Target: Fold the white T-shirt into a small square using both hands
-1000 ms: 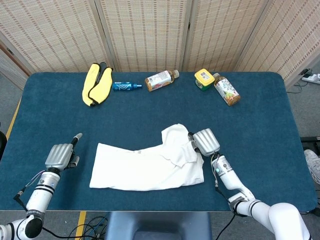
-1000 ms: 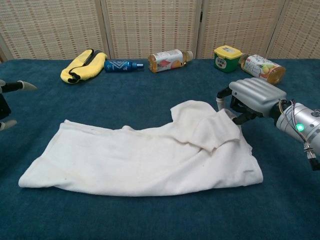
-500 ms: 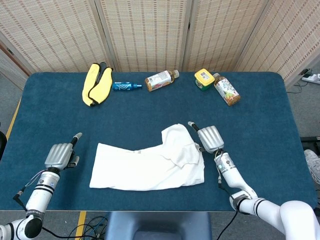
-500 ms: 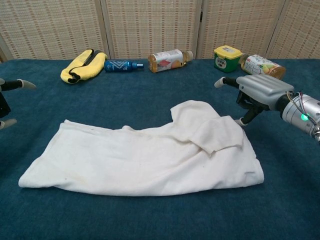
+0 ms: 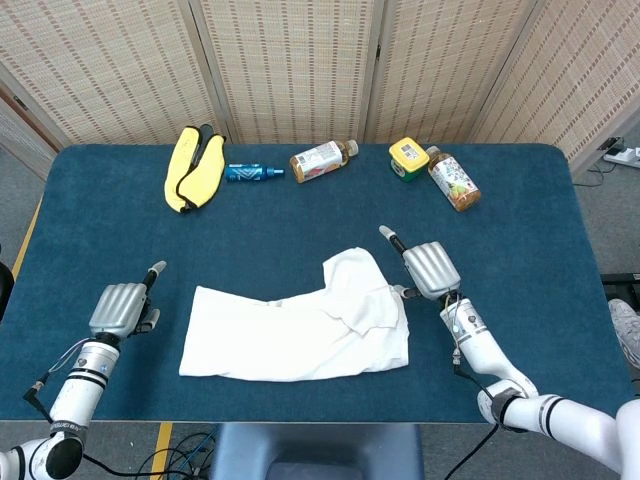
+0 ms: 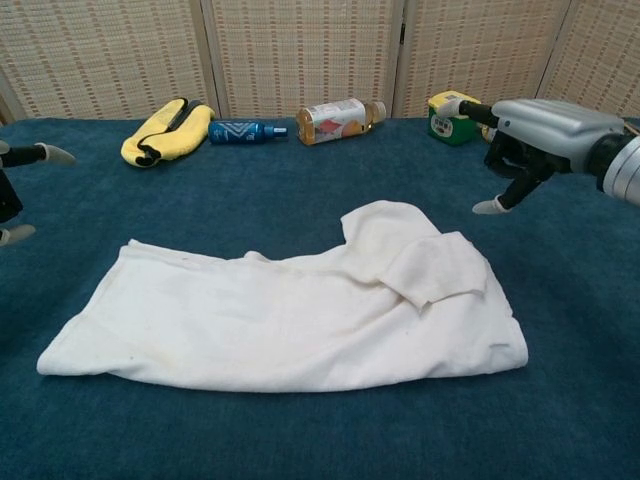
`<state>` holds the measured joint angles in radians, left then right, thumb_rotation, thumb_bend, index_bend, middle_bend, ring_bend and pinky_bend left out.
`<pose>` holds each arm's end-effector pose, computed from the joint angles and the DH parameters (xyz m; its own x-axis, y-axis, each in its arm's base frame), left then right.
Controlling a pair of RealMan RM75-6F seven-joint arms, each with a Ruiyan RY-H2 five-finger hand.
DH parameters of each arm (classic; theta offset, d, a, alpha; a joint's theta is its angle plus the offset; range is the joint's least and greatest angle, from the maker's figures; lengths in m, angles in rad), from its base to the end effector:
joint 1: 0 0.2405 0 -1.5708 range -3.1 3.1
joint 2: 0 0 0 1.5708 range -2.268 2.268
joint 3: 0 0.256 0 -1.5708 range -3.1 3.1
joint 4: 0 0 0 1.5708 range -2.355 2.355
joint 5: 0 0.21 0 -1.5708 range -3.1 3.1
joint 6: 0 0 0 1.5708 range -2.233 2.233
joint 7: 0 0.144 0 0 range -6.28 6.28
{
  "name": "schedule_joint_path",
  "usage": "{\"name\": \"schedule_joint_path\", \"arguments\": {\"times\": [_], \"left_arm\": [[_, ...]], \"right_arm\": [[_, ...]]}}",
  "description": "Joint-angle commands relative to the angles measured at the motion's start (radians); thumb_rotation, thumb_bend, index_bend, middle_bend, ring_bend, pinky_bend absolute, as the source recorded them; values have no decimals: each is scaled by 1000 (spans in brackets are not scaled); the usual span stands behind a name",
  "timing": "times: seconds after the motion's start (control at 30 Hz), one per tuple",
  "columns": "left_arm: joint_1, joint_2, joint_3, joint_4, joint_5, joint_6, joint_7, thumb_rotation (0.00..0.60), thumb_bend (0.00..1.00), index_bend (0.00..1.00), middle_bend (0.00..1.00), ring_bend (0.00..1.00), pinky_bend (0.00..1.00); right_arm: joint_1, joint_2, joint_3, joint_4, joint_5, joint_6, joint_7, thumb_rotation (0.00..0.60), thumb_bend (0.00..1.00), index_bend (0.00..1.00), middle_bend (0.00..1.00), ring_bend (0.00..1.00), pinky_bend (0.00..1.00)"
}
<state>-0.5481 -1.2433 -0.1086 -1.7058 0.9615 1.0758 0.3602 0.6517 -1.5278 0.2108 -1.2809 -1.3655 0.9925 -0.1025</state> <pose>-0.2396 0.3036 0.0757 0.4260 0.2953 0.8552 0.9018 -0.0624 -0.4276 -0.1915 -0.3623 0.0173 0.4381 -0.1352 0.8887 -0.8534 -0.3732 0.3640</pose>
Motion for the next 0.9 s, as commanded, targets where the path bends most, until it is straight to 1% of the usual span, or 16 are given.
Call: {"name": "schedule_joint_path", "arguments": {"times": [0.03,0.17,0.27,0.37,0.53,0.7,0.9], "left_arm": [[1,5,0,-11,5,6,5,600,455,0,917,852,967],[2,9,2,-23,7,7,10,600,455,0,917,852,967],[3,11,5,-28,7,5,11,600,455,0,917,852,967],[4,13,7,-29,1,0,10,600,454,0,917,853,967],[4,12,8,-25,-5,-6,7,600,454,0,917,852,967],[5,14,8,-23,-9,-13,-1,600,452,0,917,852,967],[9,19,9,-18,-11,-18,-16,600,452,0,917,852,967]], "right_arm": [[-14,67,-46,-77,-71,27,3,600,195,162,906,981,1000],[-19,95,-116,-98,-144,20,4,600,212,260,909,981,1000],[-20,99,-153,-90,-177,11,3,600,216,287,910,981,1000],[-17,96,-194,-69,-208,-11,-5,600,216,293,910,981,1000],[-10,71,-214,-21,-229,-18,-11,600,216,296,911,981,1000],[4,34,-219,27,-239,-28,-15,600,219,312,913,981,1000],[15,-11,-217,78,-244,-27,-19,600,258,355,918,981,1000]]}}
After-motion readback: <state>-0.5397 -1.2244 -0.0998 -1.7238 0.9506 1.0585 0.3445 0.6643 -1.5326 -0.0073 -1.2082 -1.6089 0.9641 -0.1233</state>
